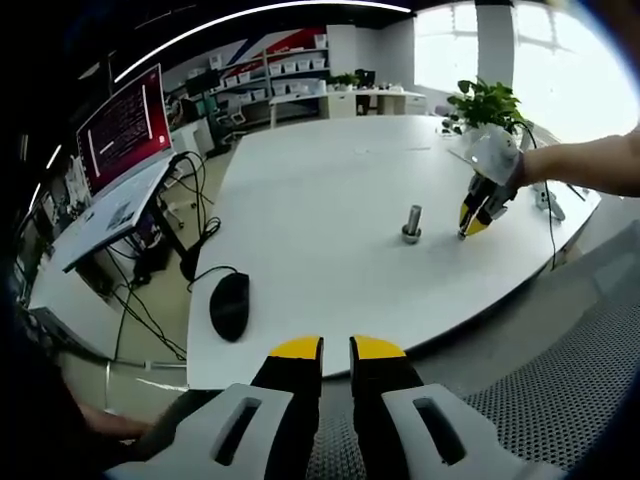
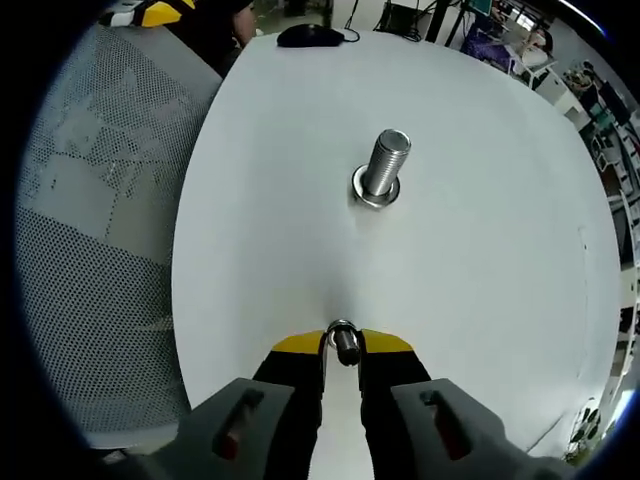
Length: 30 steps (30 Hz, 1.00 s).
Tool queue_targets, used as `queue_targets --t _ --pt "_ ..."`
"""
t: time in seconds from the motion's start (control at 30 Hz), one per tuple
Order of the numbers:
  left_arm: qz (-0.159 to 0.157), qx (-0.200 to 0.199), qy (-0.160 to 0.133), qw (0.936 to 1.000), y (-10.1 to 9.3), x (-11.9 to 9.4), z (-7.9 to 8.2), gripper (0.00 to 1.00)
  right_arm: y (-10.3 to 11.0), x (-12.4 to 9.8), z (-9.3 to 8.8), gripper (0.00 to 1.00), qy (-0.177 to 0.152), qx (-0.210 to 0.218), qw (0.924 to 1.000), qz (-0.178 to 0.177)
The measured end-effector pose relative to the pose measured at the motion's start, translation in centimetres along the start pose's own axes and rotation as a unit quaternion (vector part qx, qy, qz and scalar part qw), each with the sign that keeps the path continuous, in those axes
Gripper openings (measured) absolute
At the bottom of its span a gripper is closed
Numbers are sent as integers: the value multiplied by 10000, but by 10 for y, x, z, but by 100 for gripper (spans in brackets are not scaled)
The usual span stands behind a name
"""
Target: Place the washer onto the threaded stud by aligning its center hole with the stud, sliding it down to the base, and recovering from edge contact or off-axis alignment until the washer reaches the visible bottom stop.
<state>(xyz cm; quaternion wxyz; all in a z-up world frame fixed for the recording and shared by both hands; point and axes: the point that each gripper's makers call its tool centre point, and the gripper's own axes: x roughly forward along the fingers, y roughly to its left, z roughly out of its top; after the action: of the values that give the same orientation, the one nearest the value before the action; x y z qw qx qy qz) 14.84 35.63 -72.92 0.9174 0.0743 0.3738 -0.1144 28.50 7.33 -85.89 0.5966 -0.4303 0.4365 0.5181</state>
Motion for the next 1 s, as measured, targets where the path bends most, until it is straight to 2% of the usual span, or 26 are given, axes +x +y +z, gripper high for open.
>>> queue_targets --t 0.4,0.73,0.77,0.8,0.83,0.9,1.0 --pt "18 -37 -32 10000 1 0 1 8 1 -3 0 14 16 -77 9999 -64" --pt "38 -54 -39 10000 1 0 1 8 2 -4 0 15 22 -87 10000 14" --pt "40 -58 -41 10000 1 0 1 8 2 -3 1 17 -17 -50 10000 60" --pt "44 -64 -43 10000 1 0 1 8 2 -4 2 23 -102 224 9997 69" --pt "44 -64 -45 10000 1 0 1 8 1 -5 3 28 -134 291 9995 13" --pt "46 -67 -47 10000 1 0 1 8 1 -12 10 35 -312 60 9995 -93" --pt "47 -67 -40 10000 1 0 1 8 1 -25 15 39 -531 135 9983 -190"
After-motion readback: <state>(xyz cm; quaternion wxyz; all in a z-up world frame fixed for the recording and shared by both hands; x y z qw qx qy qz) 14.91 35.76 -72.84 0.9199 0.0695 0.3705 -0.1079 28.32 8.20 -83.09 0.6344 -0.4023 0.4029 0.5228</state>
